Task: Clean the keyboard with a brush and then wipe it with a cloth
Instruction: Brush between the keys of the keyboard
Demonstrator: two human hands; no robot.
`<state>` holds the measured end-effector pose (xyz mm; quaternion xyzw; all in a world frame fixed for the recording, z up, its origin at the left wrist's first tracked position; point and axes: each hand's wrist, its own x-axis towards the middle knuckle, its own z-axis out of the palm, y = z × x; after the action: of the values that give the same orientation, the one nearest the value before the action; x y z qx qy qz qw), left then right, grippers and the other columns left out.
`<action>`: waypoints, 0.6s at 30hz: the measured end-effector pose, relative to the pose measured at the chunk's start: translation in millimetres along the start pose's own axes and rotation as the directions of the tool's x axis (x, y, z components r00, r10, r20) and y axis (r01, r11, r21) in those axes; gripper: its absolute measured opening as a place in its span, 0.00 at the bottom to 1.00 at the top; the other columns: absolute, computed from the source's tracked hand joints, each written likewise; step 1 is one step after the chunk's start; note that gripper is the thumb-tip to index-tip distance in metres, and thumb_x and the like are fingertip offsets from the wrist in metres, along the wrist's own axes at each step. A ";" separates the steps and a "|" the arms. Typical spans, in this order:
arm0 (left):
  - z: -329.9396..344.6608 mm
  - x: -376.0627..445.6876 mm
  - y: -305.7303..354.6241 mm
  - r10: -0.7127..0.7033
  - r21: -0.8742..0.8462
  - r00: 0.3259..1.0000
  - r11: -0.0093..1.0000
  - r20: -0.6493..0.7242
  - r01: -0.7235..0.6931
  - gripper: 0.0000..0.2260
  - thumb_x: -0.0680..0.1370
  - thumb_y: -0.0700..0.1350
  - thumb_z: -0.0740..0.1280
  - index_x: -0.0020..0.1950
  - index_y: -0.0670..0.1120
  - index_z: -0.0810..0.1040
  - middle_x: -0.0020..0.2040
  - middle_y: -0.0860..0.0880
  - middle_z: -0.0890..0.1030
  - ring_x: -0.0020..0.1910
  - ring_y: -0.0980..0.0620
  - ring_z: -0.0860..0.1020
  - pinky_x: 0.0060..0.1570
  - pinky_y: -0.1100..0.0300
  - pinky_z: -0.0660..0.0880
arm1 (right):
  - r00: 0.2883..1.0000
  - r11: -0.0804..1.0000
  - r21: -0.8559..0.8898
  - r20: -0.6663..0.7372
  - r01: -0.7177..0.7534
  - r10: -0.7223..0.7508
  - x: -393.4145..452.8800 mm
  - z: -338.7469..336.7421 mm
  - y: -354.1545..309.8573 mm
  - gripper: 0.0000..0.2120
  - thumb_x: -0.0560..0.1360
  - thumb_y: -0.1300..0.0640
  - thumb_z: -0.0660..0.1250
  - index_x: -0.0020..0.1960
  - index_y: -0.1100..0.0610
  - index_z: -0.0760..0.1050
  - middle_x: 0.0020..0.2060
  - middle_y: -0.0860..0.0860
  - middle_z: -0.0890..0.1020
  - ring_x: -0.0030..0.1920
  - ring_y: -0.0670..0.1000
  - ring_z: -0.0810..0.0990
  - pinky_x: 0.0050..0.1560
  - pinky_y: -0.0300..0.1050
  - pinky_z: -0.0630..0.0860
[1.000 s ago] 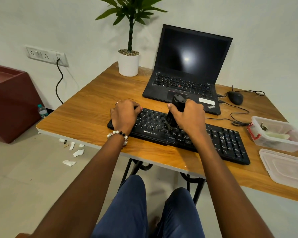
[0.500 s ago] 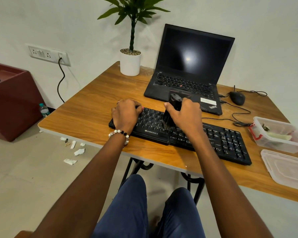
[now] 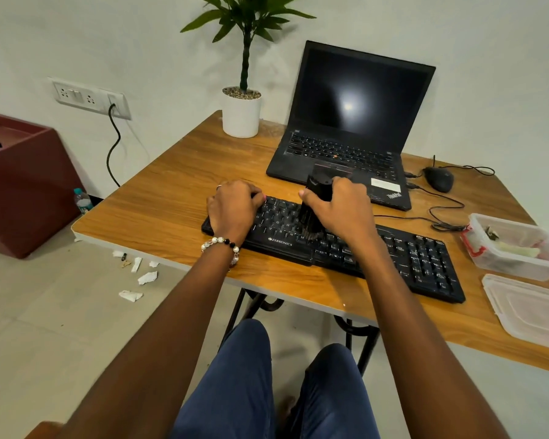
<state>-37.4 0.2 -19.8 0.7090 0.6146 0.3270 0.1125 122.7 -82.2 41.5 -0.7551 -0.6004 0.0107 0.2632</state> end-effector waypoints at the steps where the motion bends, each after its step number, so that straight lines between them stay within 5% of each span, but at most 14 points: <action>1: 0.0 -0.3 0.2 -0.001 0.003 1.000 1.000 0.002 0.001 0.09 0.77 0.53 0.68 0.55 0.55 0.83 0.55 0.49 0.82 0.59 0.47 0.74 0.55 0.49 0.69 | 0.998 1.000 0.007 0.055 0.000 0.000 1.7 -3.3 -0.6 0.23 0.74 0.39 0.67 0.47 0.61 0.74 0.41 0.54 0.80 0.42 0.55 0.80 0.39 0.50 0.78; 4: 0.2 -0.8 0.7 0.001 -0.001 1.000 1.000 -0.002 -0.001 0.09 0.77 0.53 0.68 0.54 0.55 0.83 0.54 0.49 0.82 0.59 0.47 0.74 0.54 0.50 0.69 | 0.980 0.981 0.175 0.193 -0.085 0.050 8.8 -16.8 2.4 0.19 0.73 0.42 0.70 0.46 0.59 0.75 0.41 0.55 0.82 0.40 0.57 0.82 0.42 0.55 0.82; 7: -0.5 -0.9 0.2 -0.001 -0.014 1.000 1.000 -0.001 0.001 0.08 0.77 0.52 0.68 0.53 0.54 0.84 0.54 0.49 0.83 0.59 0.47 0.74 0.55 0.49 0.69 | 0.997 0.977 0.199 0.027 -0.079 0.075 9.3 -15.3 4.8 0.18 0.72 0.39 0.69 0.40 0.54 0.72 0.41 0.54 0.81 0.44 0.56 0.81 0.43 0.55 0.80; 10: -1.0 -1.0 1.2 0.001 -0.015 1.000 1.000 -0.002 -0.001 0.08 0.77 0.53 0.68 0.53 0.54 0.84 0.53 0.49 0.83 0.59 0.47 0.75 0.54 0.49 0.70 | 0.998 0.977 0.215 -0.056 -0.010 0.023 4.8 -6.2 0.3 0.21 0.73 0.39 0.68 0.45 0.58 0.75 0.38 0.50 0.79 0.43 0.53 0.80 0.42 0.51 0.79; 14: -0.6 -1.1 0.8 0.006 -0.011 1.000 1.000 -0.012 -0.006 0.08 0.77 0.52 0.68 0.52 0.54 0.84 0.53 0.49 0.83 0.59 0.47 0.75 0.54 0.49 0.70 | 0.993 0.971 0.212 -0.013 0.114 -0.114 -1.4 3.7 -10.0 0.19 0.75 0.42 0.68 0.47 0.59 0.76 0.37 0.48 0.77 0.43 0.52 0.80 0.42 0.50 0.77; 18: 0.4 -0.3 0.2 0.006 -0.003 1.000 1.000 -0.006 -0.006 0.08 0.77 0.53 0.68 0.52 0.55 0.84 0.53 0.50 0.83 0.58 0.47 0.75 0.54 0.49 0.70 | 0.994 0.977 0.211 0.097 0.031 -0.053 3.2 -0.4 -9.5 0.18 0.75 0.43 0.69 0.42 0.58 0.72 0.39 0.53 0.81 0.38 0.55 0.83 0.38 0.53 0.81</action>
<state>-37.0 0.0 -20.1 0.7095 0.6126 0.3304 0.1105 115.1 -78.1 46.7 -0.7089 -0.6245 0.1068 0.3100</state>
